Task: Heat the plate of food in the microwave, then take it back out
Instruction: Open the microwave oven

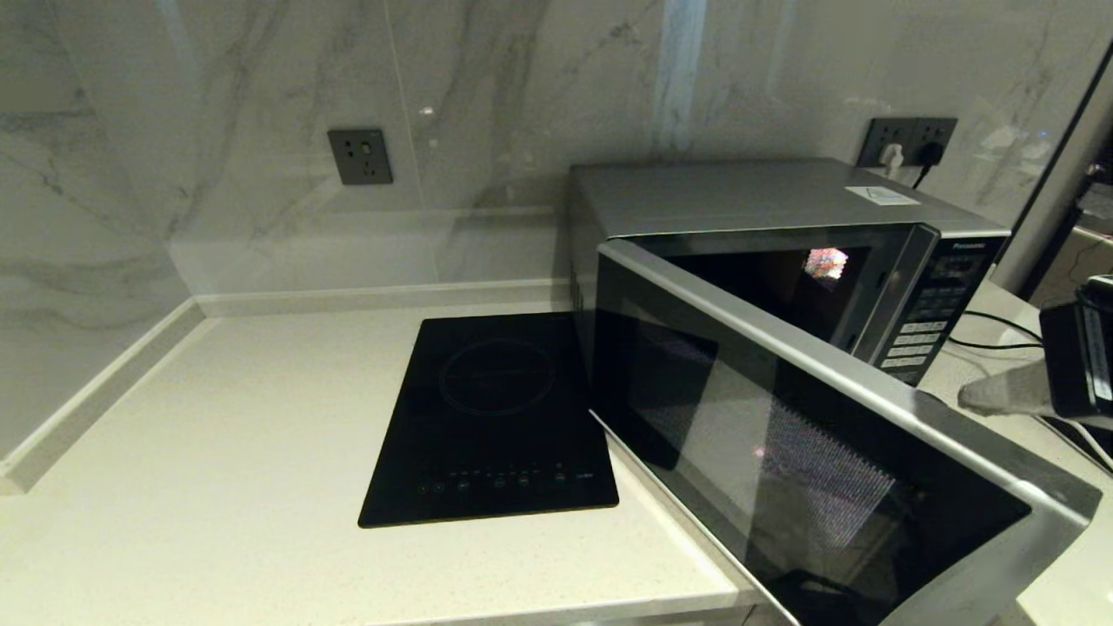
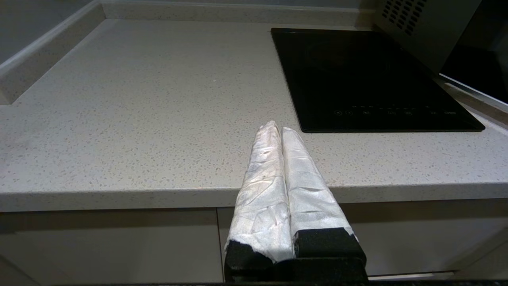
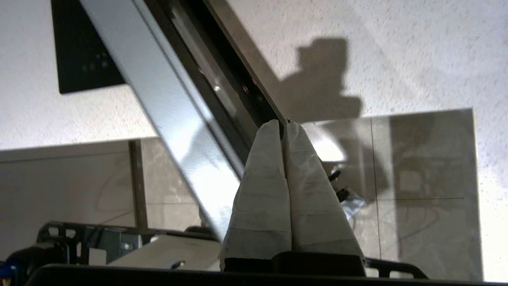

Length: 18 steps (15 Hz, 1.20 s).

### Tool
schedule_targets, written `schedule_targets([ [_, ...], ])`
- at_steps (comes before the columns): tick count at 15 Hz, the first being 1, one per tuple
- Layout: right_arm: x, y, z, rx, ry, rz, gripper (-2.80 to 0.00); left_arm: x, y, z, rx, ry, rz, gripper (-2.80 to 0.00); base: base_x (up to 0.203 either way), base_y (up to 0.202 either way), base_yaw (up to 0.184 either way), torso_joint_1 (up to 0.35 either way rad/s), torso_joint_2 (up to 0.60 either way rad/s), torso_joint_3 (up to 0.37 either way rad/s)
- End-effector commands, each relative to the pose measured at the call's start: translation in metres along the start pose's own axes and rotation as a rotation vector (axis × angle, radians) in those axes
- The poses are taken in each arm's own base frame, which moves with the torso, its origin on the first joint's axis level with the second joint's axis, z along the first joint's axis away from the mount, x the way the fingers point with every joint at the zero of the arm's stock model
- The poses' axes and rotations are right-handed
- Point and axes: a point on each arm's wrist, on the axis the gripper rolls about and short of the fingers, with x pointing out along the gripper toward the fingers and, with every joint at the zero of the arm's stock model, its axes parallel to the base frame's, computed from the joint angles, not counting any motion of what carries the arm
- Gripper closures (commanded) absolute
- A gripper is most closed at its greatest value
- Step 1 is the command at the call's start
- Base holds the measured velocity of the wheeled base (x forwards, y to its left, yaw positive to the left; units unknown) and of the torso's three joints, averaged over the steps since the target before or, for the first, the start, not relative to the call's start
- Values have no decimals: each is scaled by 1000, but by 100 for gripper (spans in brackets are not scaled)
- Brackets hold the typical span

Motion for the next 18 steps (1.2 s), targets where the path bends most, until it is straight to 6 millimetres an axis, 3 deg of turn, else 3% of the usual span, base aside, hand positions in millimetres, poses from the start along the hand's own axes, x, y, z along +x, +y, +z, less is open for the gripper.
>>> schedule_targets([
  [1,2,2,-10,-16,38,8,0,0,0,0,-1,1,1,0,0,0,0,0,0,0],
  [7,0,22,-32,-47,112,92,0,0,0,0,-1,1,1,0,0,0,0,0,0,0],
  [18,-11,45,-46,-123,142,220,0,0,0,0,-1,1,1,0,0,0,0,0,0,0],
])
